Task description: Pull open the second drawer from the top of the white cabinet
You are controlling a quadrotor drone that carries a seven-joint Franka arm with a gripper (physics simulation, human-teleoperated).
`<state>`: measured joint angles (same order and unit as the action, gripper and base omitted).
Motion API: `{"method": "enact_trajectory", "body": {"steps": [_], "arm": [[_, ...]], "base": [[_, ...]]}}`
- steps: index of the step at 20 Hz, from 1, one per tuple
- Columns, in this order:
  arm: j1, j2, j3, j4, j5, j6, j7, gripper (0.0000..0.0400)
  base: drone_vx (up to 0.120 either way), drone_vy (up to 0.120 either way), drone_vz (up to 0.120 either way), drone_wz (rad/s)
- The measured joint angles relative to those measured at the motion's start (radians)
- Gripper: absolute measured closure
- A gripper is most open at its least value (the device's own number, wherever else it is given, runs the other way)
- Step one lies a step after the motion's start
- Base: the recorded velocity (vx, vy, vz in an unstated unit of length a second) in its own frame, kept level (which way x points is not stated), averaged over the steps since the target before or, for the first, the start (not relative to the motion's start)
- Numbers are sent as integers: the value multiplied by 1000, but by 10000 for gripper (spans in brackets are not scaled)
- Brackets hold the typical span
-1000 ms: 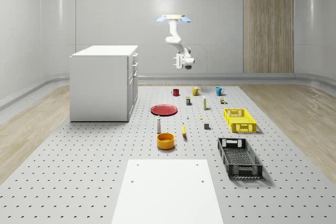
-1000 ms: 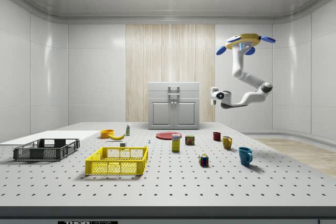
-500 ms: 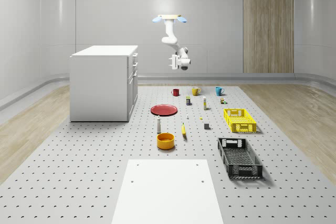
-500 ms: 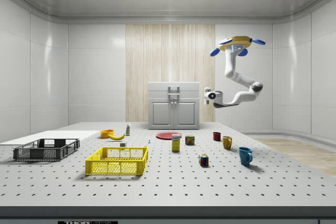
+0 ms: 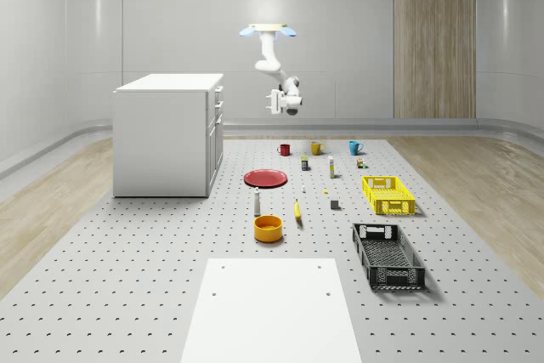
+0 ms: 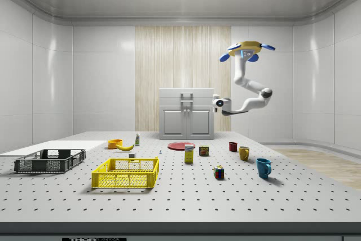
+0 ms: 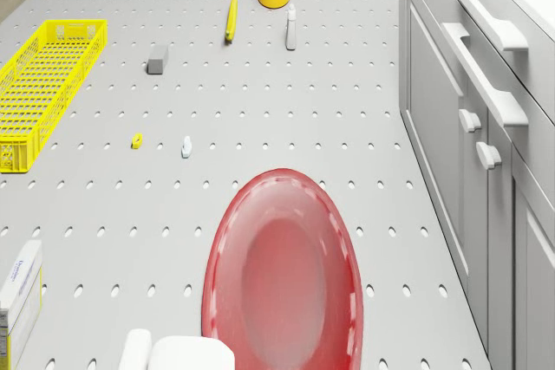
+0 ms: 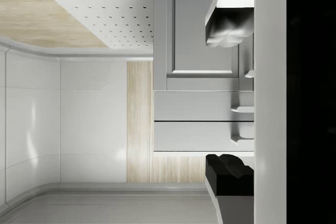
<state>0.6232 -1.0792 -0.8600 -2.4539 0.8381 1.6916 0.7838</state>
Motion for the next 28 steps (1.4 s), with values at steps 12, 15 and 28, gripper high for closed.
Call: {"method": "enact_trajectory", "body": {"steps": [12, 15, 28], "arm": [[28, -30, -9, -4, -24, 26, 20, 100], [33, -37, -11, -5, -30, 32, 25, 100], [56, -62, -17, -8, -51, 53, 42, 100]], "base": [[120, -120, 0, 0], [120, -93, 0, 0], [120, 0, 0, 0]]}}
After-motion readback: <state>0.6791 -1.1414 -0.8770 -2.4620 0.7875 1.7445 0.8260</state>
